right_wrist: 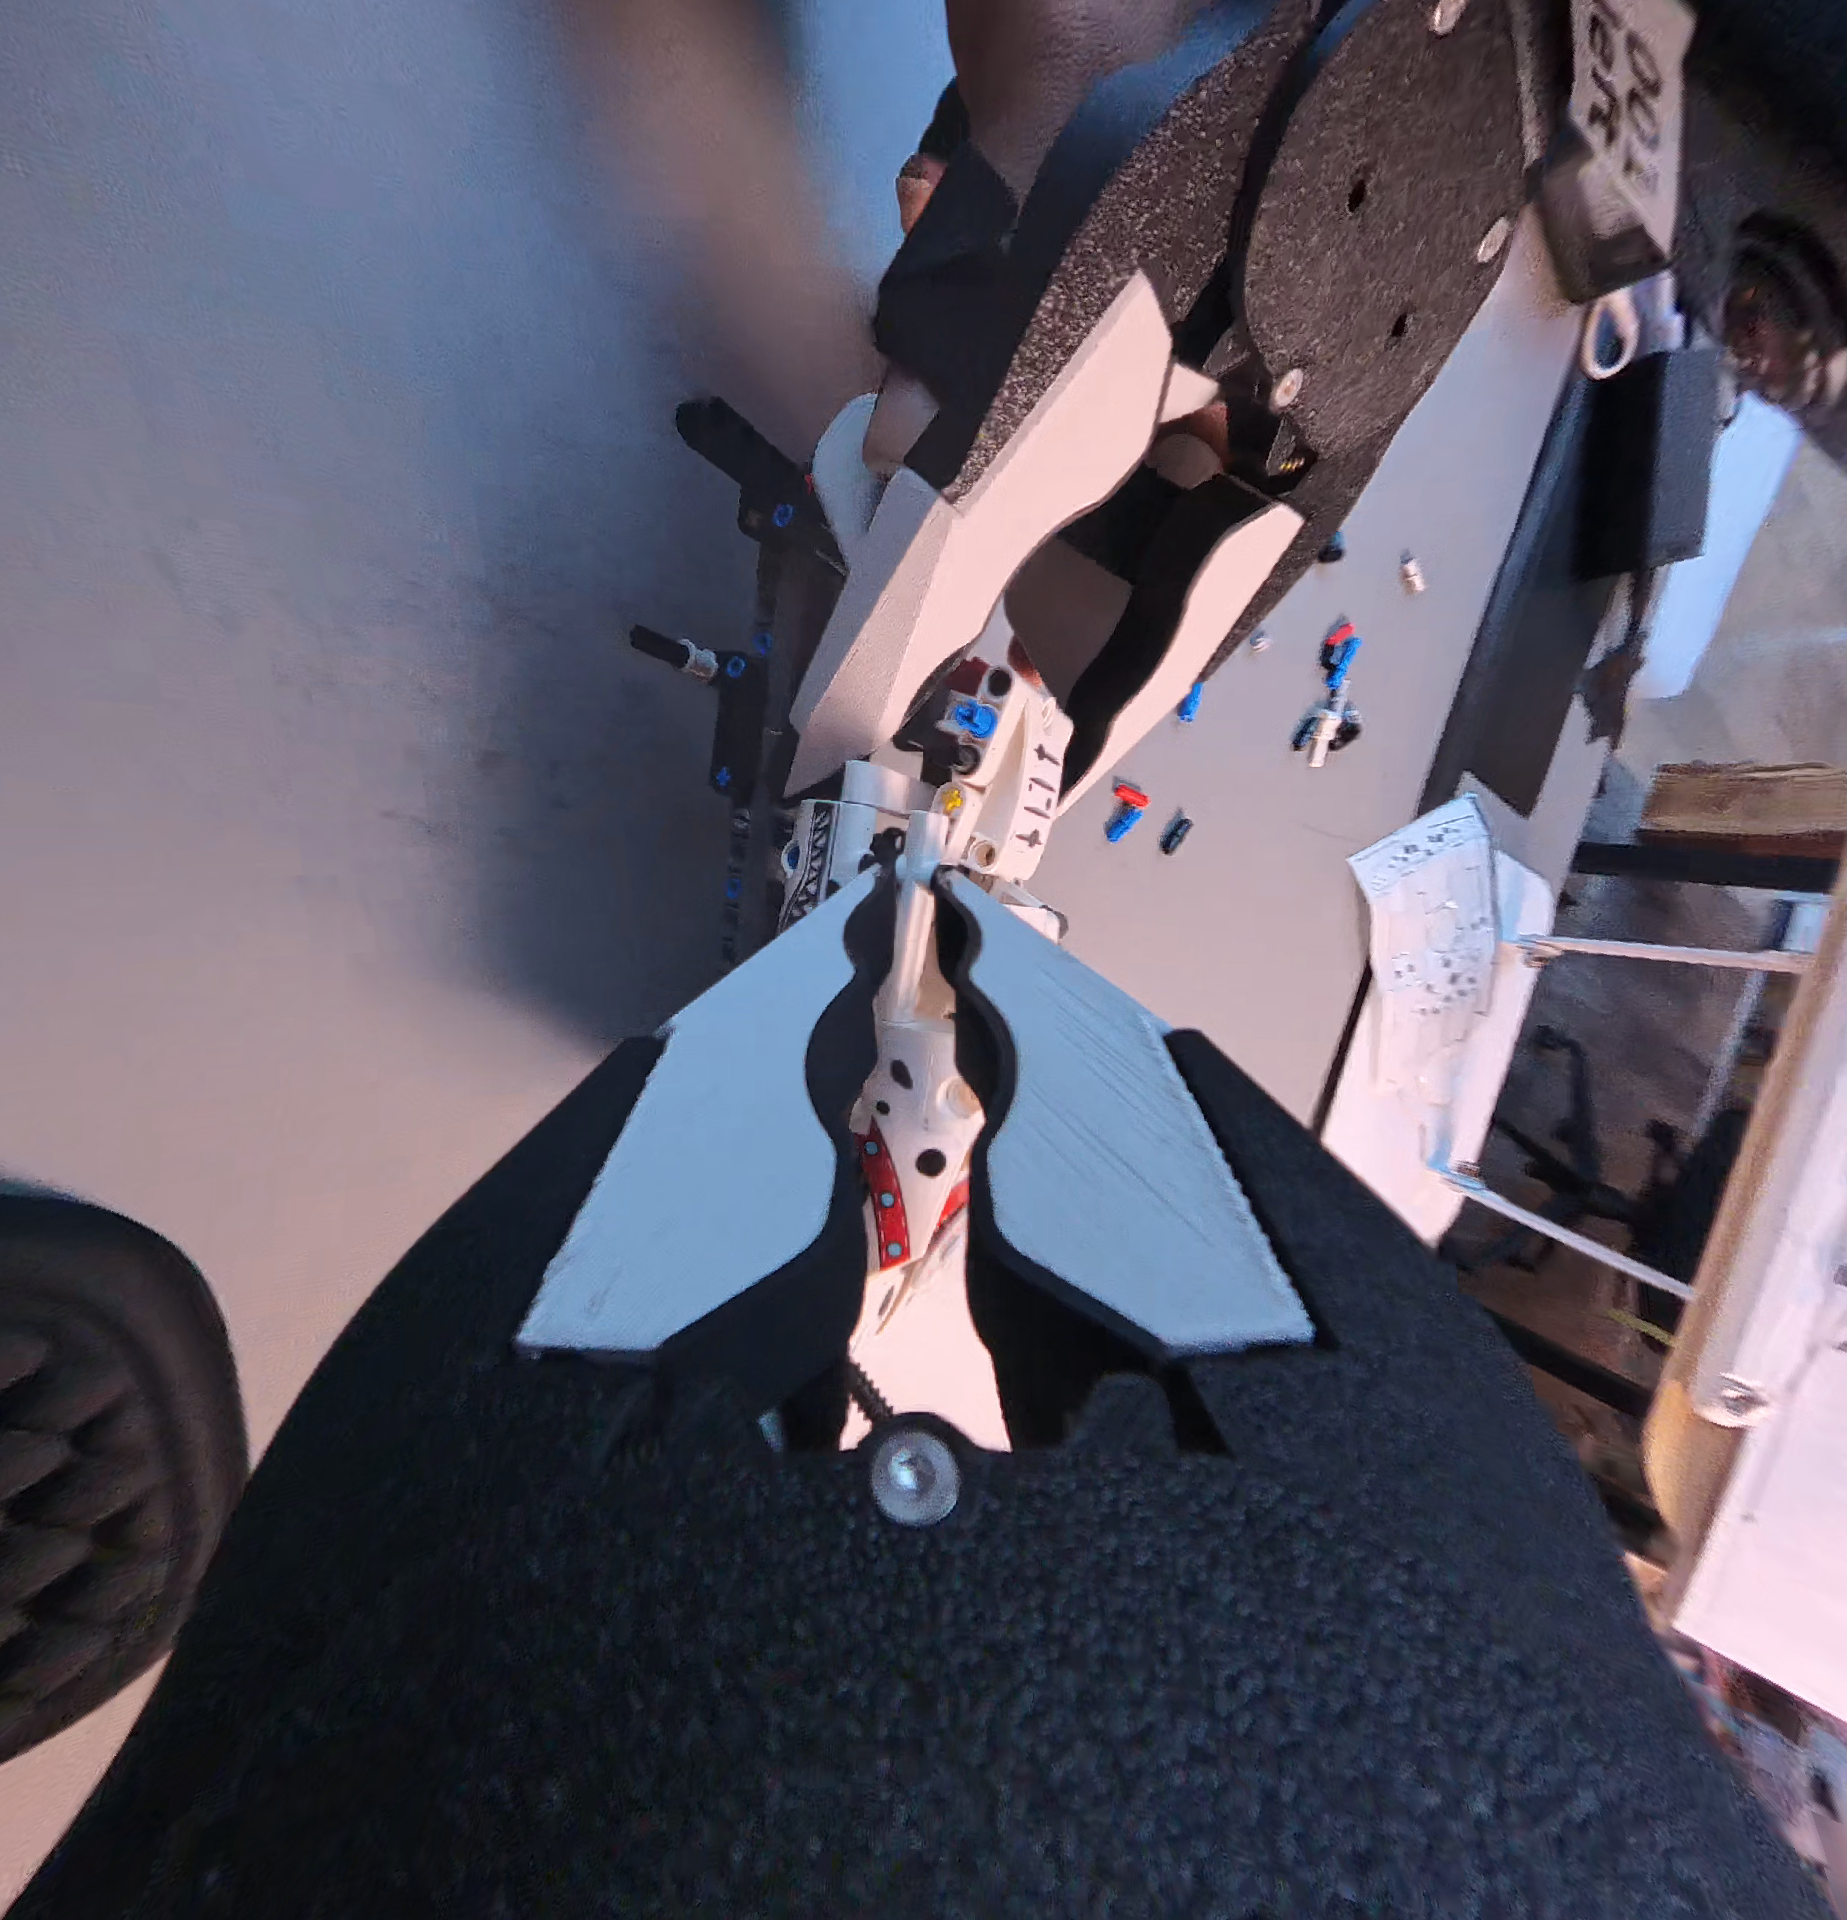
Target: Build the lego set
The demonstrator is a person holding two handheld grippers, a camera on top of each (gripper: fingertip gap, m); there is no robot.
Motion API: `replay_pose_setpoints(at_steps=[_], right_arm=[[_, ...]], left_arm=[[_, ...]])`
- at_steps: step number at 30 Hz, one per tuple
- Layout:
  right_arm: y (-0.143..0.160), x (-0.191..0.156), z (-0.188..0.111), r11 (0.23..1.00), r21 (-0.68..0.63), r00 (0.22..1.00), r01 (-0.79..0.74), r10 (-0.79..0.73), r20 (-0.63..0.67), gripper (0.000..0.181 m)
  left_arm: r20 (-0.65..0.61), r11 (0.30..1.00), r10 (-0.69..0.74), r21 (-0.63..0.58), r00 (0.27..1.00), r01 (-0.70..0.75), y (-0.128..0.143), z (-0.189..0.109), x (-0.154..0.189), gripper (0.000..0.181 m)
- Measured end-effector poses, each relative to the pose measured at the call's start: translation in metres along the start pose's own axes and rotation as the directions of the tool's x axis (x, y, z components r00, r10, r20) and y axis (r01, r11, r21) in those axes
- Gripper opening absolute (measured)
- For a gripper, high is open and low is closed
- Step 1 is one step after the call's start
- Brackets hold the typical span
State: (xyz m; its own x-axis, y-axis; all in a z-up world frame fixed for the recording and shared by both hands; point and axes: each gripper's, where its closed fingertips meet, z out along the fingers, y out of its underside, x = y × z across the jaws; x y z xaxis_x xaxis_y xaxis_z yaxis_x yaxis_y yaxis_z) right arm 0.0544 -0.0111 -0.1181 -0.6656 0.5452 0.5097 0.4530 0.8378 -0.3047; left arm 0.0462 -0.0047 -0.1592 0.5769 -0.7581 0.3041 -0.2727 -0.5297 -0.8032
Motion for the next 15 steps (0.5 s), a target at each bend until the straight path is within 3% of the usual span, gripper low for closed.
replay_pose_setpoints(at_steps=[7,15], right_arm=[[-0.0001,-0.0063,-0.0011,1.000,0.003,0.999,-0.012,0.012,0.033,0.007],[0.0008,-0.0087,-0.0017,0.993,-0.051,0.995,0.102,-0.102,0.008,0.006]], left_arm=[[0.024,0.999,0.030,-0.018,0.999,-0.030,0.0012,0.0019,0.0019,0.067],[-0.002,1.000,0.000,-0.008,1.000,0.000,0.0008,0.0012,0.0032,0.065]])
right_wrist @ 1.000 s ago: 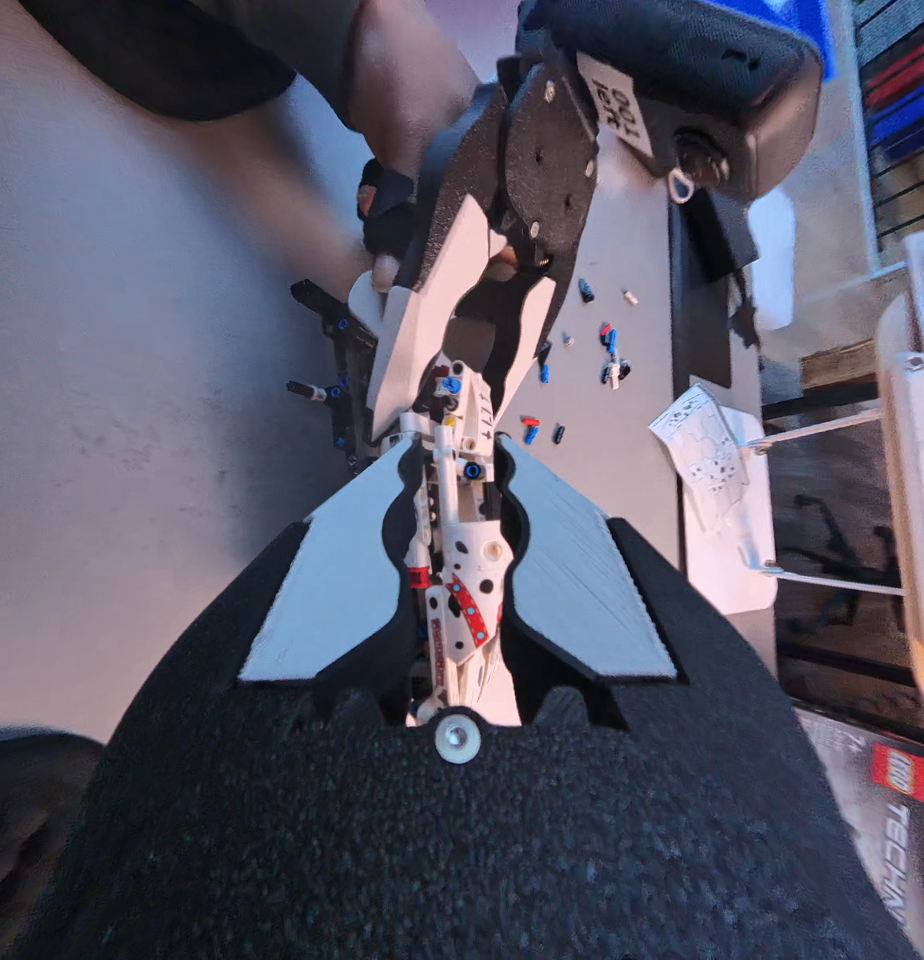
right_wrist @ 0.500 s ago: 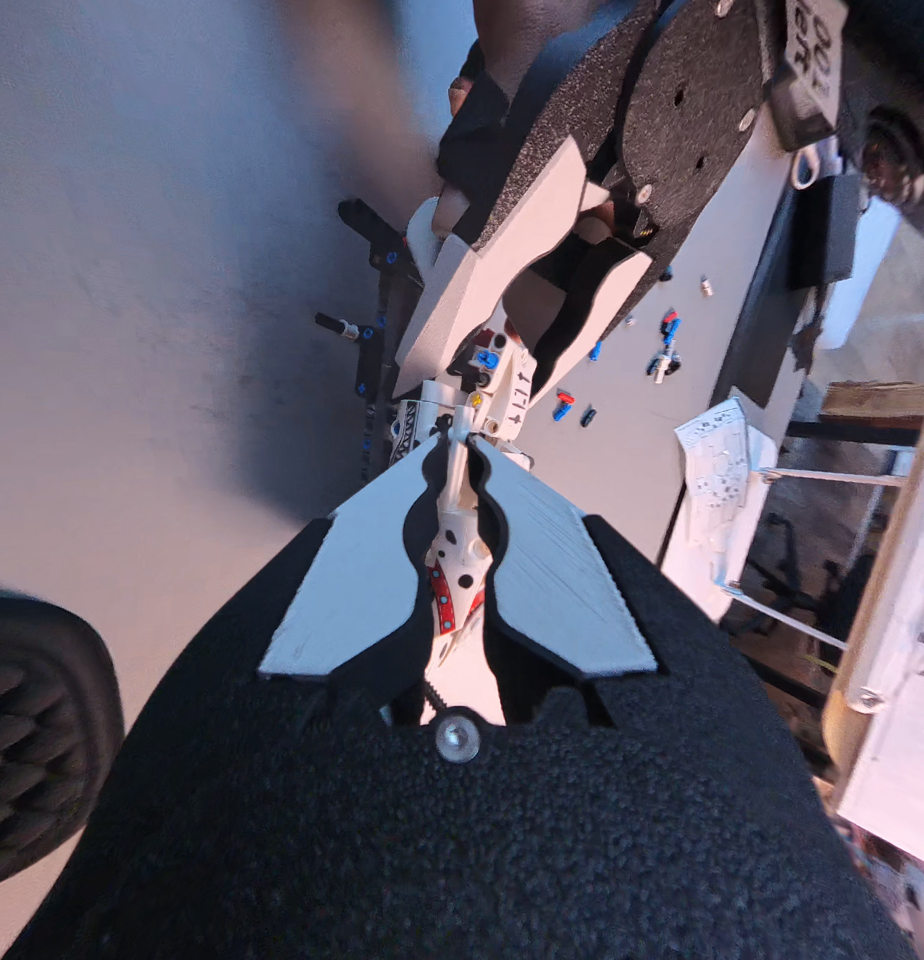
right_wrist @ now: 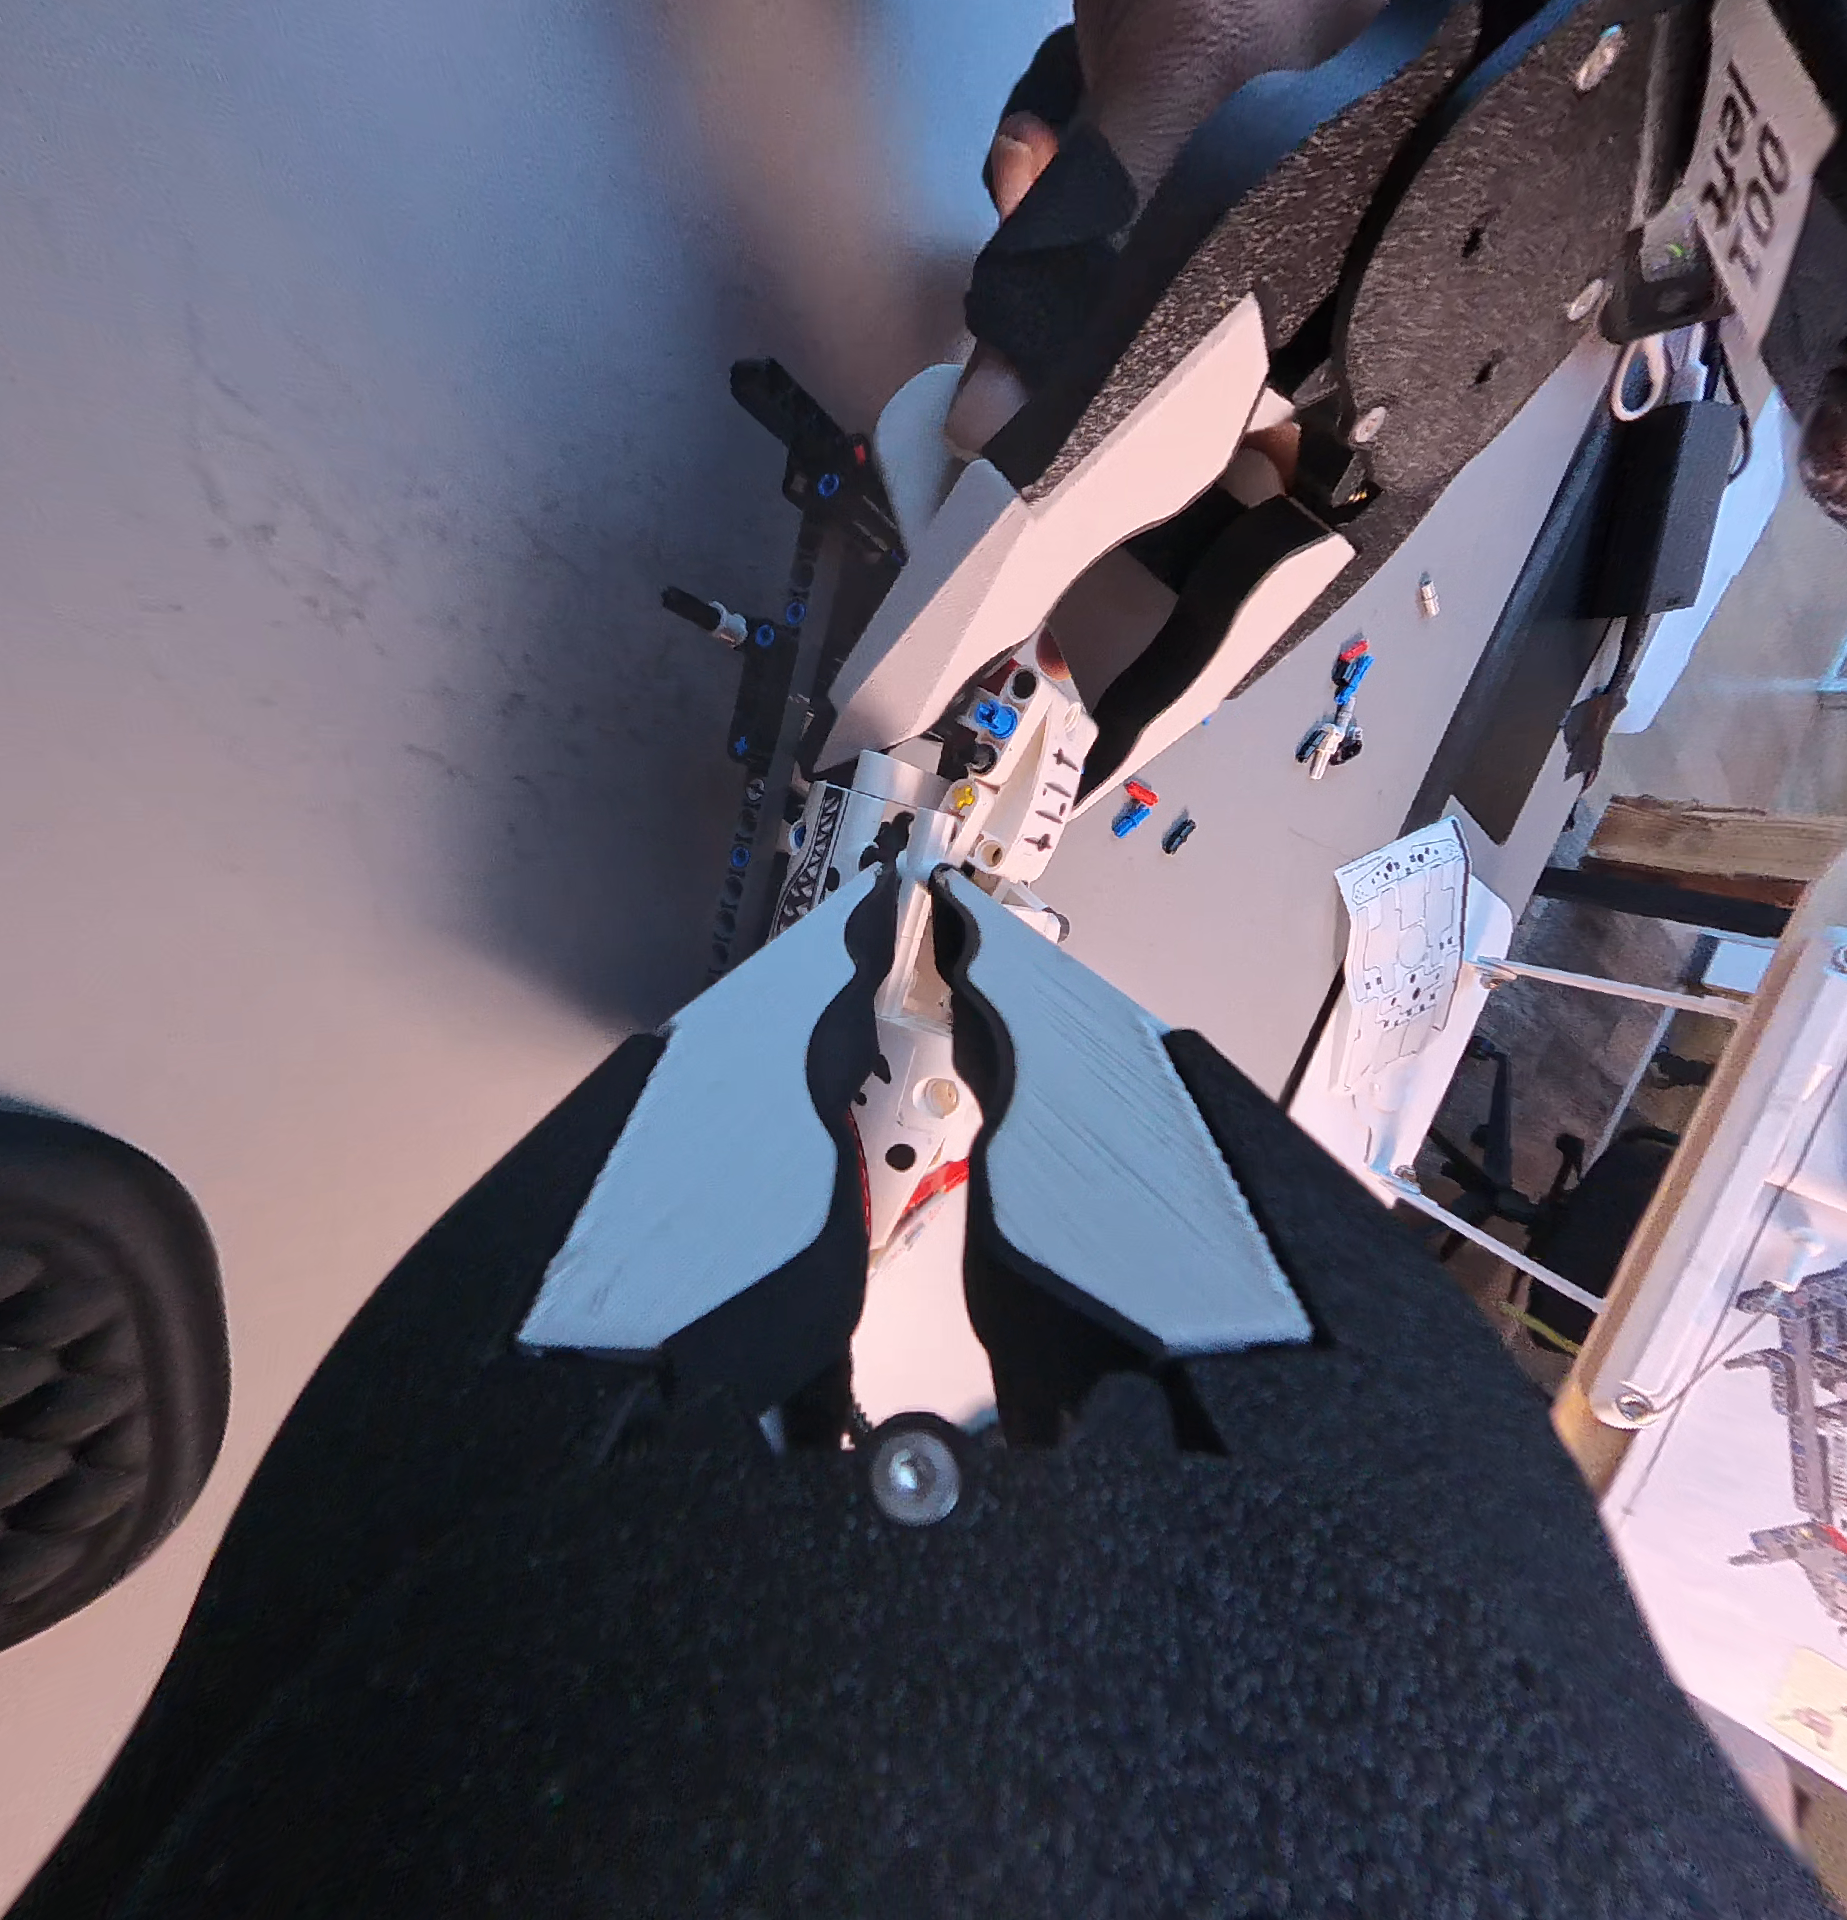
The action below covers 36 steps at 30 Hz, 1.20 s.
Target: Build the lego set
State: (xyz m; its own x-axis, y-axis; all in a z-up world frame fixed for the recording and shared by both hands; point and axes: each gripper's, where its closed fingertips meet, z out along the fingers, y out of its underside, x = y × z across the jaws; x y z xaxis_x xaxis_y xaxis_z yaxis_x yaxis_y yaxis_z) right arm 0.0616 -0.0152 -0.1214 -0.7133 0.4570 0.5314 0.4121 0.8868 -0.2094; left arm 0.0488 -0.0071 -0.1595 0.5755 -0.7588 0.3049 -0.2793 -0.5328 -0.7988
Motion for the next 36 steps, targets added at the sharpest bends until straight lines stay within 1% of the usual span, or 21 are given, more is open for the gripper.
replay_pose_setpoints(at_steps=[7,9,10,12,14,16,19,21,23,25,28,32,34,36], right_arm=[[0.000,-0.001,0.001,1.000,-0.017,1.000,0.021,-0.021,-0.011,0.006],[0.000,0.003,0.000,1.000,-0.017,0.999,-0.019,0.019,-0.044,0.007],[0.001,0.004,0.000,0.999,-0.012,0.997,-0.051,0.050,-0.060,0.011],[0.004,0.007,-0.004,0.997,0.001,0.989,-0.082,0.081,-0.125,0.023],[0.007,0.006,-0.010,0.995,0.014,0.975,-0.101,0.102,-0.199,0.024],[0.012,-0.005,-0.009,0.991,0.015,0.962,-0.136,0.135,-0.238,0.025],[0.024,-0.005,-0.005,0.994,-0.035,0.918,-0.103,0.082,-0.389,0.022],[0.025,-0.006,-0.001,0.995,-0.056,0.899,-0.080,0.047,-0.435,0.021],[0.025,-0.001,-0.004,0.996,-0.076,0.872,-0.043,0.000,-0.490,0.026],[0.023,0.001,-0.007,0.997,-0.082,0.866,-0.009,-0.033,-0.499,0.027],[0.021,0.002,-0.010,0.995,-0.086,0.863,0.042,-0.080,-0.498,0.022],[0.020,0.002,-0.011,0.999,-0.053,0.880,0.012,-0.036,-0.474,0.028],[0.021,0.002,-0.011,0.998,-0.056,0.881,-0.003,-0.024,-0.472,0.030],[0.020,0.002,-0.013,0.998,-0.068,0.879,-0.004,-0.029,-0.476,0.036]], left_arm=[[-0.012,1.000,-0.002,0.004,1.000,0.002,0.000,0.001,0.002,0.065],[-0.018,1.000,-0.017,0.012,1.000,0.017,-0.001,0.000,0.001,0.065],[-0.033,0.999,-0.037,0.020,0.999,0.038,-0.002,-0.001,0.001,0.065],[-0.054,0.998,-0.057,0.038,0.997,0.059,-0.003,-0.003,0.000,0.065],[-0.060,0.997,-0.066,0.044,0.996,0.068,-0.003,-0.004,-0.001,0.065],[-0.071,0.995,-0.085,0.051,0.994,0.089,-0.004,-0.004,-0.002,0.065],[-0.099,0.988,-0.132,0.064,0.986,0.139,-0.005,-0.005,-0.004,0.066],[-0.134,0.981,-0.174,0.069,0.976,0.184,-0.005,-0.005,-0.002,0.066],[-0.154,0.973,-0.206,0.072,0.966,0.219,-0.006,-0.005,-0.002,0.066],[-0.170,0.972,-0.213,0.065,0.962,0.227,-0.005,-0.006,0.000,0.066],[-0.172,0.977,-0.198,0.048,0.965,0.209,-0.003,-0.005,0.003,0.066],[-0.156,0.985,-0.164,0.035,0.974,0.171,-0.002,-0.004,0.005,0.067],[-0.151,0.984,-0.166,0.036,0.975,0.173,-0.003,-0.004,0.005,0.067],[-0.159,0.981,-0.180,0.040,0.971,0.189,-0.003,-0.003,0.005,0.067]])
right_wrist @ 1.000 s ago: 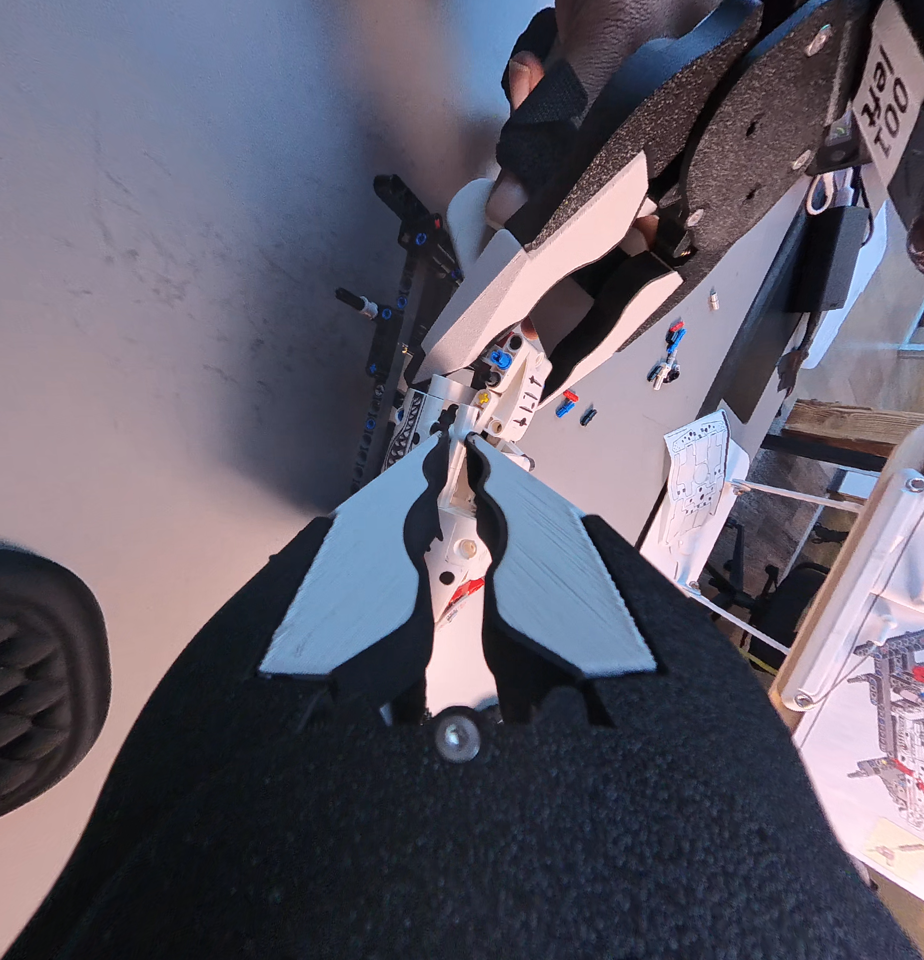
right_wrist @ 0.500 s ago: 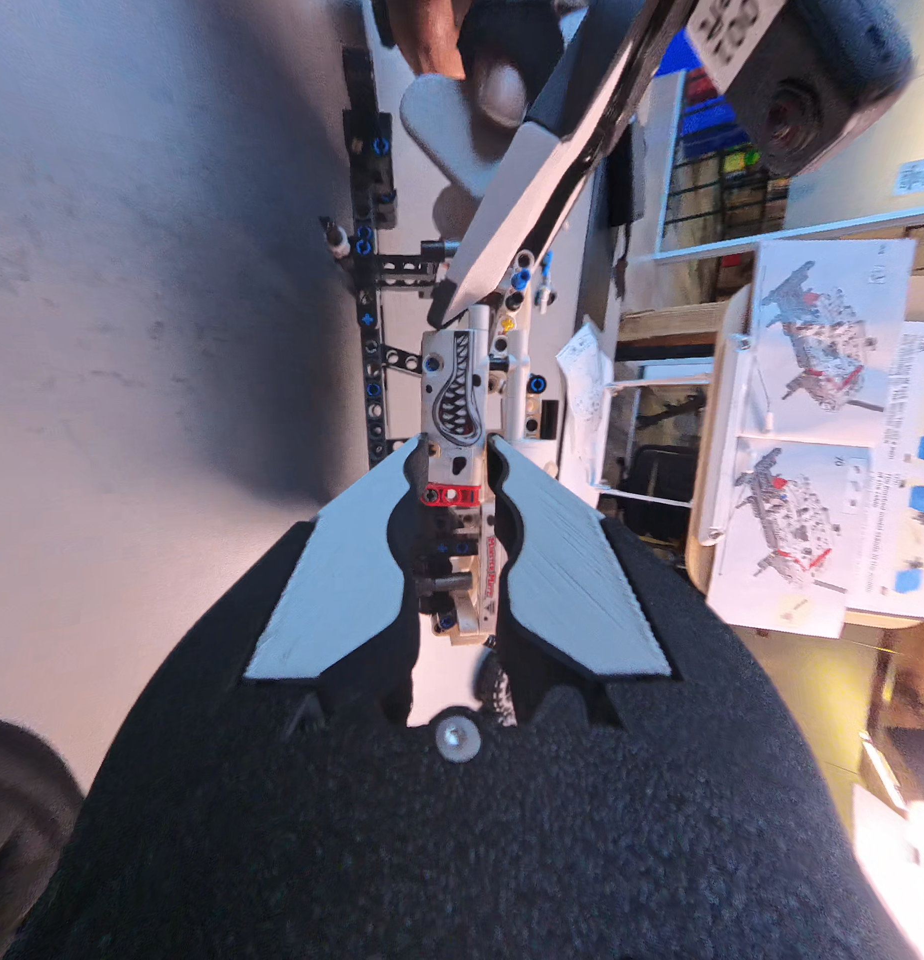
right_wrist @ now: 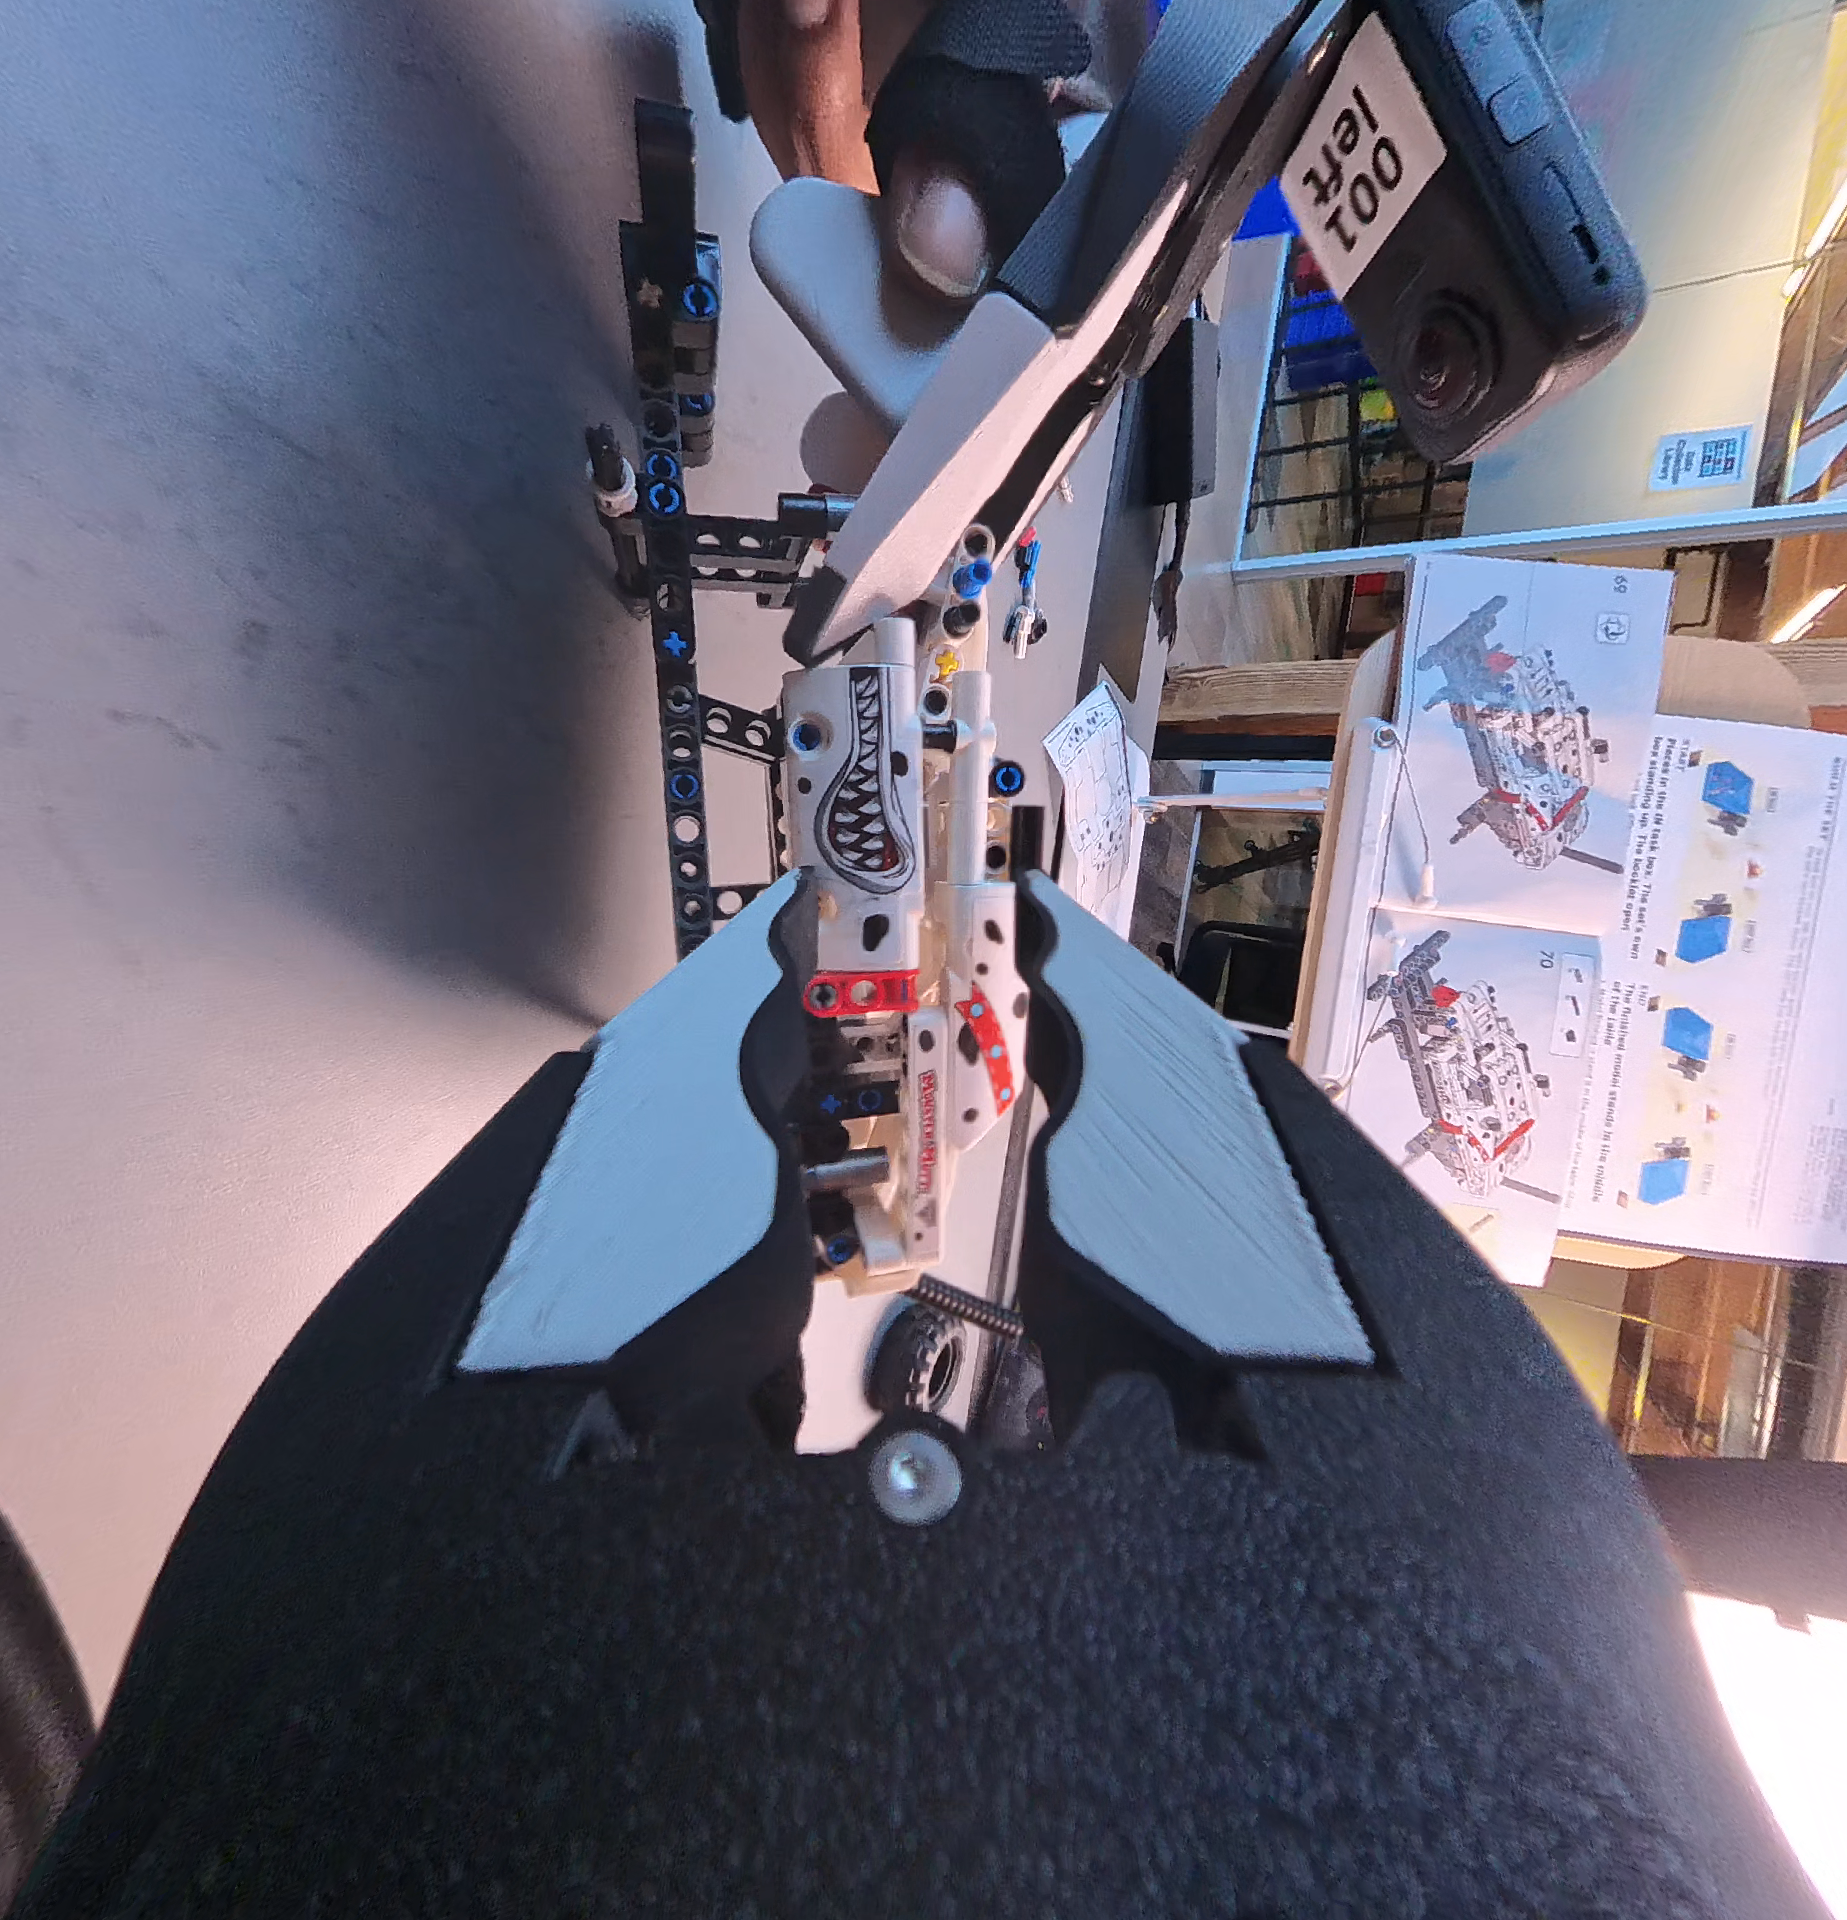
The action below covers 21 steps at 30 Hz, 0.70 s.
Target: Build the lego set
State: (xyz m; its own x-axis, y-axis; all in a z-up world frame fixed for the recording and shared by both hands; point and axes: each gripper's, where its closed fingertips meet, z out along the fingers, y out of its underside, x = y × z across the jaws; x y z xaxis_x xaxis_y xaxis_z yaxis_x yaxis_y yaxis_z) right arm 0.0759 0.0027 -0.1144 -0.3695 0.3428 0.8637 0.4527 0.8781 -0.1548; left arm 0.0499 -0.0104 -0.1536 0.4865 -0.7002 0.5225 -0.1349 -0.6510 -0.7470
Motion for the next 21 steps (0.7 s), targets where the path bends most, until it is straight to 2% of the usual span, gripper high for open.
replay_pose_setpoints(at_steps=[6,9,15,18,21], right_arm=[[-0.009,-0.004,0.007,1.000,-0.012,0.996,-0.020,0.021,0.083,0.060],[-0.002,-0.005,0.015,1.000,-0.016,0.994,0.001,0.001,0.107,0.056],[-0.014,-0.008,0.016,0.997,0.040,0.984,0.072,-0.077,0.160,0.056],[-0.018,-0.013,0.017,0.993,0.065,0.976,0.099,-0.110,0.186,0.044],[-0.019,-0.013,0.017,0.993,0.071,0.977,0.091,-0.103,0.188,0.044]], left_arm=[[-0.006,1.000,-0.004,0.000,1.000,0.004,0.000,0.001,0.001,0.067],[-0.013,1.000,0.002,-0.007,1.000,-0.002,0.001,0.001,0.002,0.067],[-0.045,1.000,-0.007,-0.014,0.999,0.007,0.003,0.002,0.006,0.068],[-0.053,1.000,-0.013,-0.012,0.999,0.012,0.003,0.002,0.007,0.068],[-0.059,1.000,-0.011,-0.009,0.998,0.010,0.003,0.002,0.007,0.068]])
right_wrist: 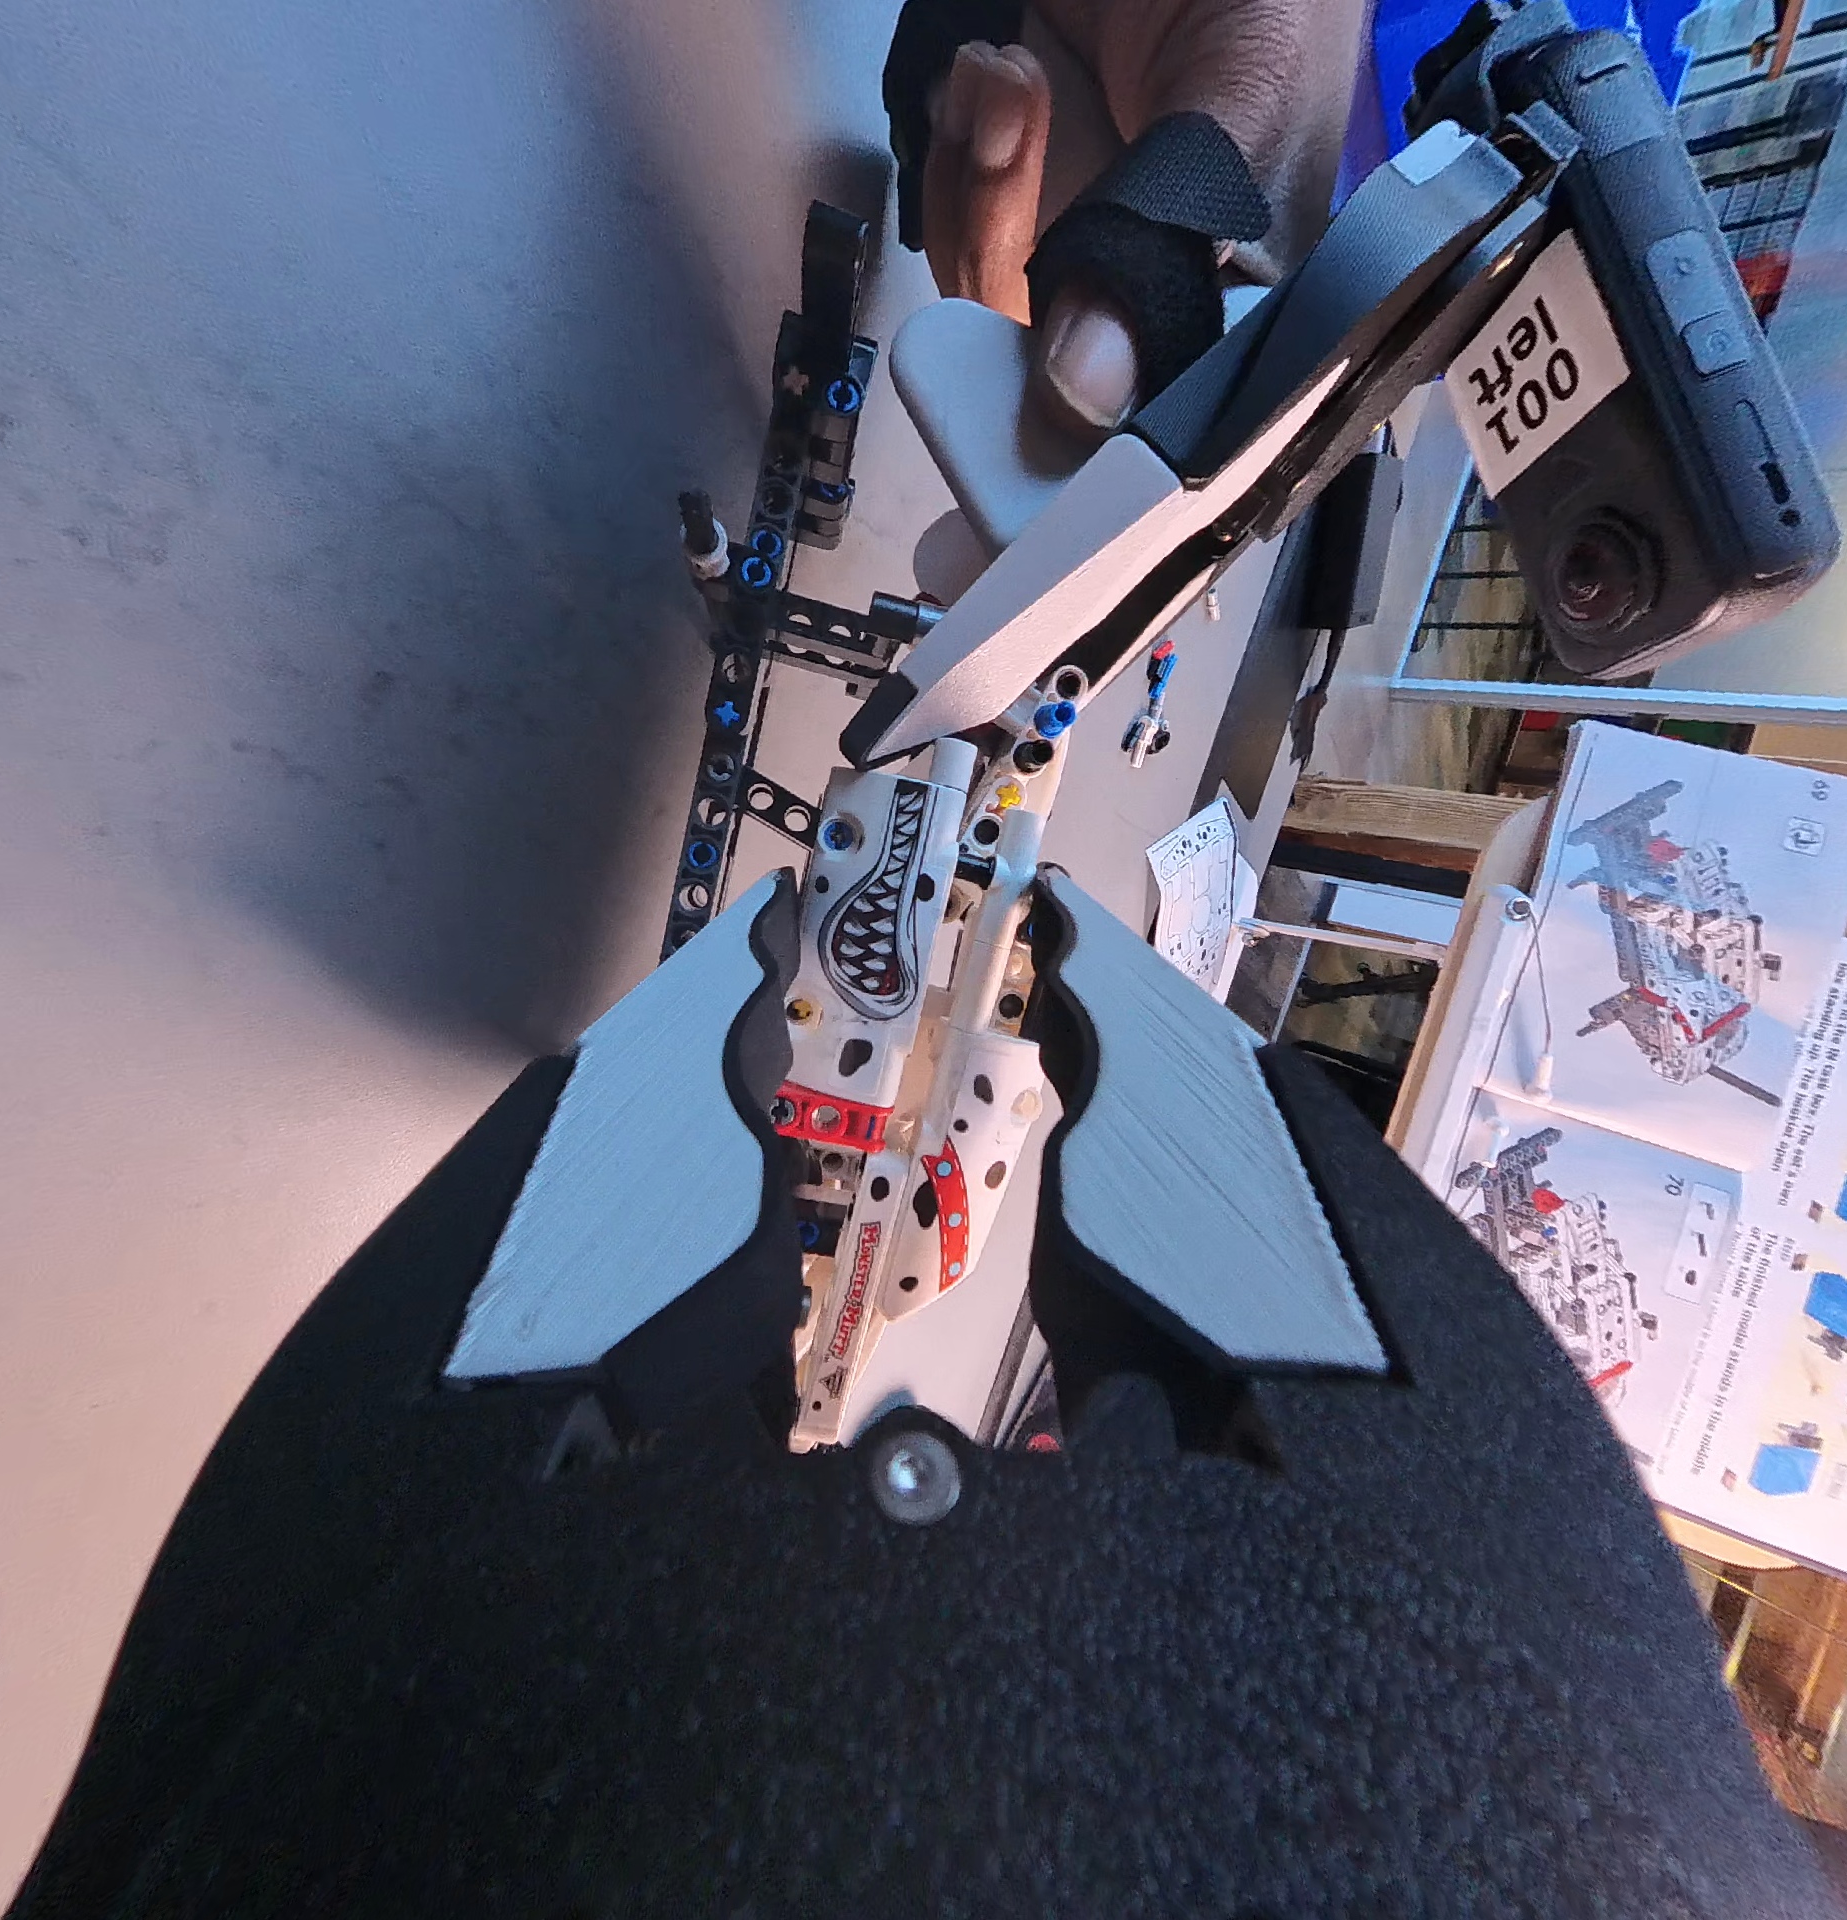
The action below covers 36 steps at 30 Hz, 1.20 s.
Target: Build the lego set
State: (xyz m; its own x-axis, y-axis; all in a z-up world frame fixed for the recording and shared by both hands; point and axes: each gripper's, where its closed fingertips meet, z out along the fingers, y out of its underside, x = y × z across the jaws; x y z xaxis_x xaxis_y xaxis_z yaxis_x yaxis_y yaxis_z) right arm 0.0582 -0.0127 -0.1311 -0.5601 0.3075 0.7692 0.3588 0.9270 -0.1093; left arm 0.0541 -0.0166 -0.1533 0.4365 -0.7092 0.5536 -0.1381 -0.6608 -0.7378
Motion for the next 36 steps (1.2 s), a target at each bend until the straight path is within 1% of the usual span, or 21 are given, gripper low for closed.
replay_pose_setpoints(at_steps=[2,4,5,9,13,18,22,24,25,26,27,29,32,34,35,36], right_arm=[[-0.001,0.000,0.000,1.000,0.001,1.000,-0.002,0.002,0.002,0.043],[0.000,-0.001,0.000,1.000,-0.002,1.000,0.002,-0.002,0.008,0.040],[0.000,-0.001,0.000,1.000,-0.002,1.000,0.008,-0.008,0.008,0.040],[0.000,-0.001,0.001,1.000,-0.006,1.000,0.017,-0.017,0.012,0.039],[-0.001,-0.002,0.002,0.999,-0.009,0.999,0.047,-0.047,0.017,0.036],[-0.002,-0.002,0.002,1.000,-0.008,0.999,0.031,-0.030,0.027,0.035],[-0.001,0.000,0.004,0.999,-0.019,0.999,-0.038,0.038,-0.015,0.036],[-0.003,0.002,0.004,0.999,-0.020,0.998,-0.044,0.043,-0.054,0.039],[-0.004,0.003,0.003,0.999,-0.016,0.997,-0.048,0.047,-0.067,0.046],[-0.007,0.003,0.002,0.998,-0.012,0.996,-0.059,0.058,-0.070,0.044],[-0.010,0.001,0.001,0.998,-0.002,0.996,-0.058,0.058,-0.069,0.033],[-0.010,0.001,0.002,0.999,-0.014,0.994,-0.043,0.041,-0.098,0.032],[-0.010,0.000,0.005,0.997,-0.004,0.985,-0.076,0.074,-0.155,0.031],[-0.011,0.000,0.008,0.994,0.005,0.972,-0.111,0.110,-0.209,0.031],[-0.014,0.000,0.006,0.988,0.030,0.960,-0.148,0.151,-0.234,0.030],[-0.017,0.000,0.003,0.980,0.061,0.949,-0.189,0.198,-0.245,0.042]], left_arm=[[-0.008,1.000,0.012,0.003,1.000,-0.012,0.000,0.000,0.001,0.071],[-0.031,1.000,0.013,0.009,0.999,-0.013,-0.001,0.002,0.006,0.085],[-0.024,1.000,0.018,0.015,1.000,-0.018,-0.002,0.002,0.006,0.086],[0.024,0.999,0.006,0.037,1.000,-0.007,-0.005,0.004,-0.001,0.077],[0.019,0.999,-0.006,0.039,1.000,0.005,-0.005,0.004,-0.001,0.076],[0.011,0.999,-0.019,0.038,1.000,0.019,-0.005,0.004,-0.001,0.076],[0.003,0.999,-0.023,0.048,1.000,0.023,-0.006,0.002,-0.003,0.076],[0.006,0.999,-0.014,0.047,1.000,0.014,-0.006,0.002,-0.003,0.076],[0.011,0.999,-0.002,0.044,1.000,0.002,-0.006,0.002,-0.003,0.076],[0.019,0.999,0.013,0.042,1.000,-0.013,-0.006,0.002,-0.003,0.076],[0.031,0.999,0.031,0.039,0.999,-0.032,-0.006,0.002,-0.003,0.076],[0.060,0.997,0.077,0.024,0.995,-0.079,-0.005,0.001,-0.005,0.076],[0.115,0.988,0.154,-0.004,0.981,-0.155,-0.004,0.000,-0.008,0.076],[0.156,0.976,0.216,-0.024,0.964,-0.215,-0.004,-0.002,-0.012,0.076],[0.173,0.966,0.257,-0.036,0.951,-0.254,-0.004,-0.003,-0.012,0.076],[0.199,0.952,0.305,-0.059,0.931,-0.299,-0.003,-0.004,-0.014,0.076]])
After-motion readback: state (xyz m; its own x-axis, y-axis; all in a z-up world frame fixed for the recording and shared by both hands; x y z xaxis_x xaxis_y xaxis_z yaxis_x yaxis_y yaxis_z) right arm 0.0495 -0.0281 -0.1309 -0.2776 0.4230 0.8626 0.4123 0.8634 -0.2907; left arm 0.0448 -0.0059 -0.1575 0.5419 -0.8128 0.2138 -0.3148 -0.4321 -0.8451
